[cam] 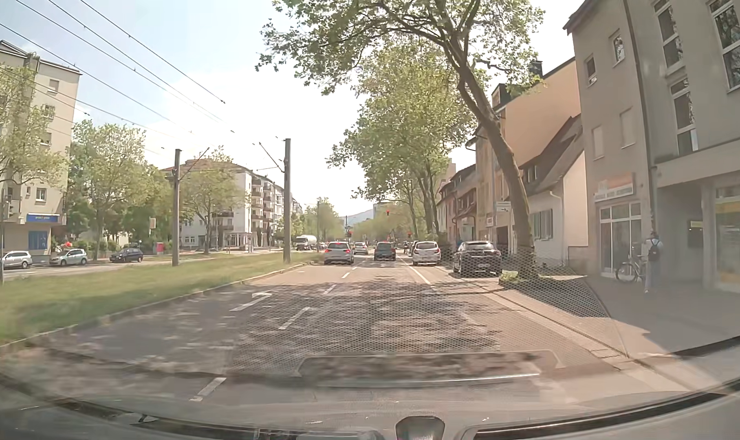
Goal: Follow the waypoints while adhering to traffic rules and regulations
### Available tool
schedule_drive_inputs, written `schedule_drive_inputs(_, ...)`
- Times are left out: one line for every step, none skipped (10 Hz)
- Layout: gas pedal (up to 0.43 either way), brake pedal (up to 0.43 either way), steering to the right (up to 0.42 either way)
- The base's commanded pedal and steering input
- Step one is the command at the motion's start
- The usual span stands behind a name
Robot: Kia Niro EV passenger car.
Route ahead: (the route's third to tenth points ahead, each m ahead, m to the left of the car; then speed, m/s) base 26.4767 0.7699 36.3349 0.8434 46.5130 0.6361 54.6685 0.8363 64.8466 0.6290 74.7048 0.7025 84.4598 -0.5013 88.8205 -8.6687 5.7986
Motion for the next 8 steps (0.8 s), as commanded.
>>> schedule_drive_inputs(0.028, 0.0, 0.001)
schedule_drive_inputs(0.028, 0.0, 0.001)
schedule_drive_inputs(0.039, 0.0, 0.002)
schedule_drive_inputs(0.039, 0.0, 0.002)
schedule_drive_inputs(0.039, 0.0, 0.001)
schedule_drive_inputs(0.039, 0.0, 0.002)
schedule_drive_inputs(0.039, 0.0, 0.002)
schedule_drive_inputs(0.039, 0.0, 0.001)
